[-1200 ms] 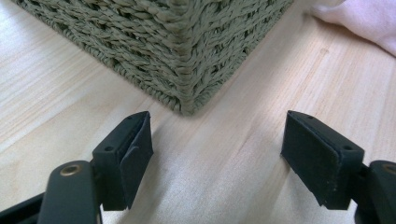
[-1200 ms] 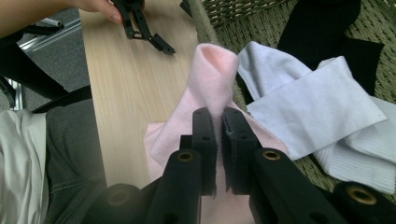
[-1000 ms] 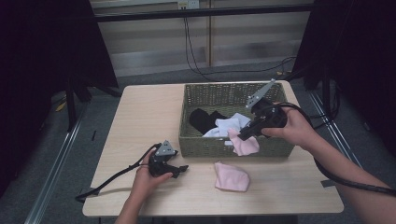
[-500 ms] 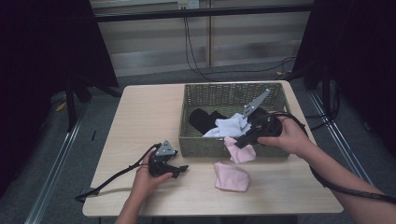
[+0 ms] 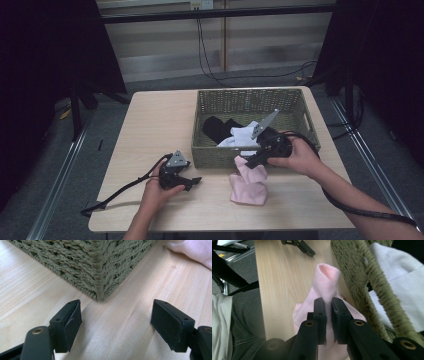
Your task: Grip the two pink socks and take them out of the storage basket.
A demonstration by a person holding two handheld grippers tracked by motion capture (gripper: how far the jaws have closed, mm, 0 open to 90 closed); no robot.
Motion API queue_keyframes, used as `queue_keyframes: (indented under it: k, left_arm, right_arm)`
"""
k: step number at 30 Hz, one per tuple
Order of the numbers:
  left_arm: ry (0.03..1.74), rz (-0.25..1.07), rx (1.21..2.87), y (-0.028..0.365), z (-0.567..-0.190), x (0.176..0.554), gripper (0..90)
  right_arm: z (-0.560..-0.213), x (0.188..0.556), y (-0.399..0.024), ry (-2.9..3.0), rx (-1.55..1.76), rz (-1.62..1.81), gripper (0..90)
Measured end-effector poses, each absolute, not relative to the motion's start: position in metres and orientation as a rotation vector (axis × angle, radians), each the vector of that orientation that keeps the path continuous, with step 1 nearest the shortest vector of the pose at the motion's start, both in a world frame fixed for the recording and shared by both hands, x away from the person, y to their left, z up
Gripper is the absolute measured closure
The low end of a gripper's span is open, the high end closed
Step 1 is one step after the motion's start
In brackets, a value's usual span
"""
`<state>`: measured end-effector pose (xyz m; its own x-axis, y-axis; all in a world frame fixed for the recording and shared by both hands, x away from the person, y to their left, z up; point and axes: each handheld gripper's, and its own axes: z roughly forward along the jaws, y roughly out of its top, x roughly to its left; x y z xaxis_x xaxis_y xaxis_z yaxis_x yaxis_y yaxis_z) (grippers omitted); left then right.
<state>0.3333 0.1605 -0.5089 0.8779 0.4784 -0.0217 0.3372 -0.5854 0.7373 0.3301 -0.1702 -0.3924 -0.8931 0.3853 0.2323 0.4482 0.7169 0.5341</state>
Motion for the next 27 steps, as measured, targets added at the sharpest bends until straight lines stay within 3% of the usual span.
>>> queue_keyframes:
  k: [11, 27]
  left_arm:
    - [0.589, 0.220, 2.247, 0.161, -0.509, 0.333, 24.2]
    - [0.589, 0.220, 2.246, 0.161, -0.509, 0.333, 24.2]
  right_arm:
    - [-0.402, 0.328, -0.166, -2.842, -0.693, -0.927, 60.1]
    - [-0.403, 0.320, -0.191, -2.804, -0.745, -1.013, 44.0]
